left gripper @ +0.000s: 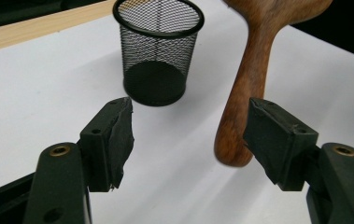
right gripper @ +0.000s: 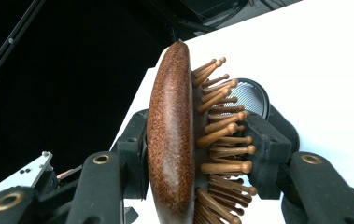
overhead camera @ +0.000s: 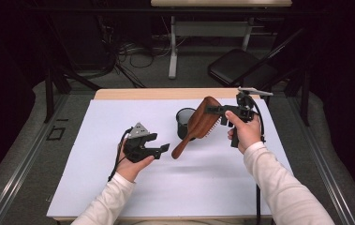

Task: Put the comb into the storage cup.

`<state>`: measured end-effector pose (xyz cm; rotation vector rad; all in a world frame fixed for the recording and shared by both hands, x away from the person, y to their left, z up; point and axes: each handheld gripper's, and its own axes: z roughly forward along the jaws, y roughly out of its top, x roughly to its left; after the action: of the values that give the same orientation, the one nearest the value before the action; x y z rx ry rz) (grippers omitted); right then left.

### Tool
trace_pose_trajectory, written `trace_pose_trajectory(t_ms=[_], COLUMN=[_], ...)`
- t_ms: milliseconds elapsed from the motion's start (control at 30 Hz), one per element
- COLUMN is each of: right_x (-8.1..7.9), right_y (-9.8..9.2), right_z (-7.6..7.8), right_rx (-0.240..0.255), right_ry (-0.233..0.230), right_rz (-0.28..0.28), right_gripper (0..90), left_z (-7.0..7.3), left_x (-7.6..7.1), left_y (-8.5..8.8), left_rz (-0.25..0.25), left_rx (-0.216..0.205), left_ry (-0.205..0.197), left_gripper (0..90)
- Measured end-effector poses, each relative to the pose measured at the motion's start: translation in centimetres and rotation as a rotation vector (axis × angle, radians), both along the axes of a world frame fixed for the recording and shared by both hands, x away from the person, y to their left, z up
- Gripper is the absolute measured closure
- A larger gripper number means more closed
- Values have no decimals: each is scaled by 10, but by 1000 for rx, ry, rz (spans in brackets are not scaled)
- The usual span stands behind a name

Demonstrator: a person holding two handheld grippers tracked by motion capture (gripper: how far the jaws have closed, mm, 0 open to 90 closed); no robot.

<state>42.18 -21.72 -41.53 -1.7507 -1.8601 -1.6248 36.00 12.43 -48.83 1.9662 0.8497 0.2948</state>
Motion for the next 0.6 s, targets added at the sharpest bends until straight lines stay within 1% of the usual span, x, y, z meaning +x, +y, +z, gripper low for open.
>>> trace_pose_trajectory(t_ms=[33, 67, 167, 267, 400, 500, 567, 600], right_x=[0, 1, 2, 3, 5, 6, 7, 8], right_y=[-1, -1, -3, -5, -7, -10, -11, -13], right_z=[2, 3, 7, 10, 15, 19, 20, 23], right_rx=[-2, -3, -9, -3, -7, -7, -5, 2], right_ry=[-1, -3, -8, -18, -24, -29, -30, -33], right_rz=[-4, -5, -9, -19, -28, -42, -43, -52], right_gripper=[493, 494, 493, 493, 493, 493, 493, 493], left_z=[0, 0, 0, 0, 0, 0, 1, 1], left_x=[1, 2, 3, 5, 6, 6, 6, 5], left_y=[1, 2, 5, 8, 9, 10, 10, 11], left_rz=[9, 11, 25, 31, 40, 47, 47, 51], left_rx=[4, -2, -7, -16, -26, -32, -26, -27], left_ry=[1, 6, 4, 10, 14, 12, 8, 2], left_gripper=[290, 261, 239, 193, 163, 159, 159, 161])
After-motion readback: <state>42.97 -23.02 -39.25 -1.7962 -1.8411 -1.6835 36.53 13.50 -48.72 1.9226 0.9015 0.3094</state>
